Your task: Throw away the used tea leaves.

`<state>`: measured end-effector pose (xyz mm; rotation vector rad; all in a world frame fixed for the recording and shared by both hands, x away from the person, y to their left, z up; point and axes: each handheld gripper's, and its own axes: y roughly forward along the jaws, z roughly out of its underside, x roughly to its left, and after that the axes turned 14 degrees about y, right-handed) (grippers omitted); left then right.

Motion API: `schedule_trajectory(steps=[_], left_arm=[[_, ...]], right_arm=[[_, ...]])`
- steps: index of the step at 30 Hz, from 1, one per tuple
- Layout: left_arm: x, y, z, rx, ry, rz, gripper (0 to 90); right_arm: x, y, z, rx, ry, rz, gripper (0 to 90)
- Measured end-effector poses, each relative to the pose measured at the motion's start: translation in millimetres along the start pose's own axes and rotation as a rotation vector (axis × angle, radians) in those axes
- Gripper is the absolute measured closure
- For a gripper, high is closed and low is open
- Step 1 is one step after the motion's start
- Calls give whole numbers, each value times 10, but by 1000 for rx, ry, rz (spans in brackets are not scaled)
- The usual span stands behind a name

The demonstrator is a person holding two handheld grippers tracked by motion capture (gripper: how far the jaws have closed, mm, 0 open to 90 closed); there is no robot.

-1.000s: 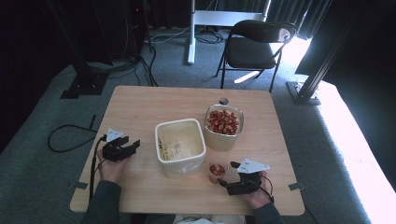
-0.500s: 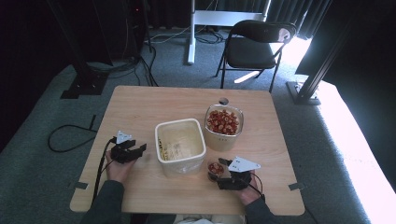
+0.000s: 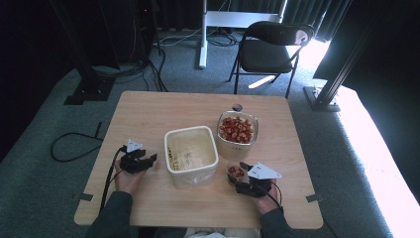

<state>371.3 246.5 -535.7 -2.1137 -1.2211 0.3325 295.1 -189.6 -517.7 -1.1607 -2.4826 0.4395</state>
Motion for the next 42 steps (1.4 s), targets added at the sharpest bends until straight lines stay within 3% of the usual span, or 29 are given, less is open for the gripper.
schedule_trajectory(steps=[12, 15, 25, 32, 42], left_arm=[[-40, 95, -2, 36, 54, -29, 444], [-55, 95, -4, 37, 64, -53, 444], [-137, 116, -21, 35, 92, -66, 444], [-142, 118, -23, 36, 92, -65, 444], [-134, 117, -22, 38, 84, -57, 444]], right_arm=[[-434, -346, -166, -101, 66, 159, 339], [-542, -394, -213, -113, 81, 185, 340], [-859, -424, -415, -123, 102, 275, 344], [-978, -391, -570, -155, 123, 309, 348], [-1107, -387, -882, -185, 162, 320, 348]])
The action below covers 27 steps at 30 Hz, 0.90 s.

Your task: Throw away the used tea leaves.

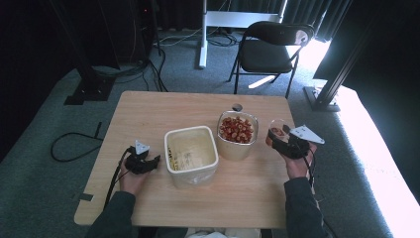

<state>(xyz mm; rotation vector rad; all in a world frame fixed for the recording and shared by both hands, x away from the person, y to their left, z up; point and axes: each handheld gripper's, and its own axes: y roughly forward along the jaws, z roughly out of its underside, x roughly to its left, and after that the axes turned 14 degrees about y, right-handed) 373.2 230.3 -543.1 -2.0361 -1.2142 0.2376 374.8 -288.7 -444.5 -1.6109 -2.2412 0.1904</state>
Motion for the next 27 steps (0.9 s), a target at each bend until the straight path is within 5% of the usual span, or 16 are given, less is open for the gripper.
schedule_trajectory(steps=[11, 27], left_arm=[[1, 1, -1, -1, -2, 9, 444], [0, 3, -2, -2, -2, 14, 444]], right_arm=[[65, 104, -333, -5, -9, 15, 349], [28, 336, -698, -46, 44, 25, 352]])
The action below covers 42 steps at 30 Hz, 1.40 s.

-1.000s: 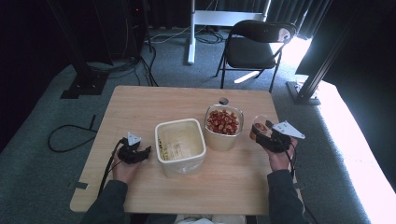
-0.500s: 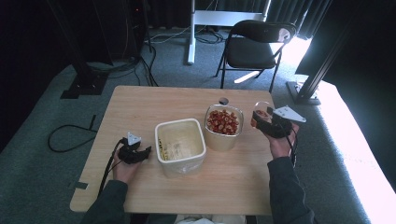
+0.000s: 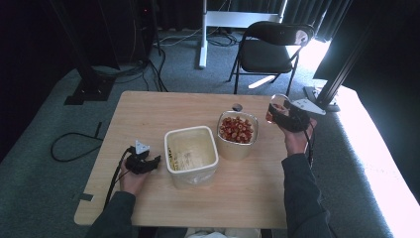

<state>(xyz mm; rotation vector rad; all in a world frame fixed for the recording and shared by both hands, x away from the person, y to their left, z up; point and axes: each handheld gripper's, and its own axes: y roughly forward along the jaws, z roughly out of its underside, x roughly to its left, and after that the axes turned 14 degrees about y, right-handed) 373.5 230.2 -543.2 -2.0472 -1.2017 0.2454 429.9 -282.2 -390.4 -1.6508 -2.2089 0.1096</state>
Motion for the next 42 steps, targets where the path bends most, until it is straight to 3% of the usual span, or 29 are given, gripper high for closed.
schedule_trajectory(steps=[10, 16, 19, 27, 35, 42], left_arm=[[-4, 1, 0, -1, -3, 1, 444], [-3, 1, -1, 0, -3, 1, 444], [-3, 1, -1, 0, -4, 2, 443], [-6, -1, 0, -1, -4, 3, 442], [-4, 0, 0, -1, -2, 2, 442], [-4, -1, 0, 0, -2, 3, 441]], right_arm=[[29, 60, -170, -30, 7, 8, 354], [61, 108, -281, -37, -18, 30, 355], [98, 126, -336, -42, -51, 43, 357], [271, 164, -419, -15, -222, 101, 357], [415, 118, -467, -8, -327, 102, 358], [477, 92, -405, 13, -389, 105, 357]])
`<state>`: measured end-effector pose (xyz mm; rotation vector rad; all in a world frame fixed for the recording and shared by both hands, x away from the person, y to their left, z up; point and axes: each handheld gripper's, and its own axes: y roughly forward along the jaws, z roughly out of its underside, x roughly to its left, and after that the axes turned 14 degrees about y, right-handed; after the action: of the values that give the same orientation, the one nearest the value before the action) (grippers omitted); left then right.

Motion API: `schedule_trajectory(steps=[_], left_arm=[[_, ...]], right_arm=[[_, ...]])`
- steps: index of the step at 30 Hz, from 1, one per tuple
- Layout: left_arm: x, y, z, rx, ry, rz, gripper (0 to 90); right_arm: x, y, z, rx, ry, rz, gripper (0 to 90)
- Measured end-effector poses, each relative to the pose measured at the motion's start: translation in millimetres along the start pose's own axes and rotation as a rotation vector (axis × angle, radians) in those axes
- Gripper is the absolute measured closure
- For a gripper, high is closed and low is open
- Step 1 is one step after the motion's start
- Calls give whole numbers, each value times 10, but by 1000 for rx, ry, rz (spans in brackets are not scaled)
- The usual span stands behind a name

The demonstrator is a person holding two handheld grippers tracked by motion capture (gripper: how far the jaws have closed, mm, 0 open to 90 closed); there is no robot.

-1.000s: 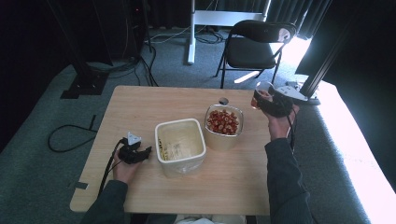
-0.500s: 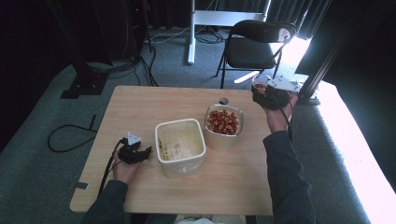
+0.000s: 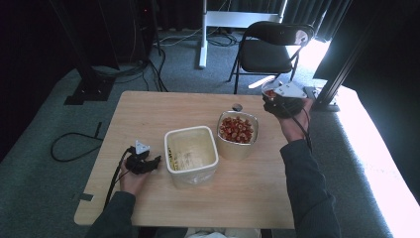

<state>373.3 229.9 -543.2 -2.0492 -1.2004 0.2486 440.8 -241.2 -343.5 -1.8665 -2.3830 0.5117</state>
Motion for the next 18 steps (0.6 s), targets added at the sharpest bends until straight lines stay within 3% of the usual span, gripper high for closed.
schedule_trajectory(steps=[9, 14, 18], left_arm=[[0, 0, 0, 0, 0, 0, 441], [1, 0, 0, 0, 0, 0, 441], [1, 0, 0, 0, 0, 1, 441]], right_arm=[[164, 17, 138, 37, -120, 3, 357], [272, 44, 212, 68, -234, 24, 357], [333, 60, 232, 99, -296, 25, 356]])
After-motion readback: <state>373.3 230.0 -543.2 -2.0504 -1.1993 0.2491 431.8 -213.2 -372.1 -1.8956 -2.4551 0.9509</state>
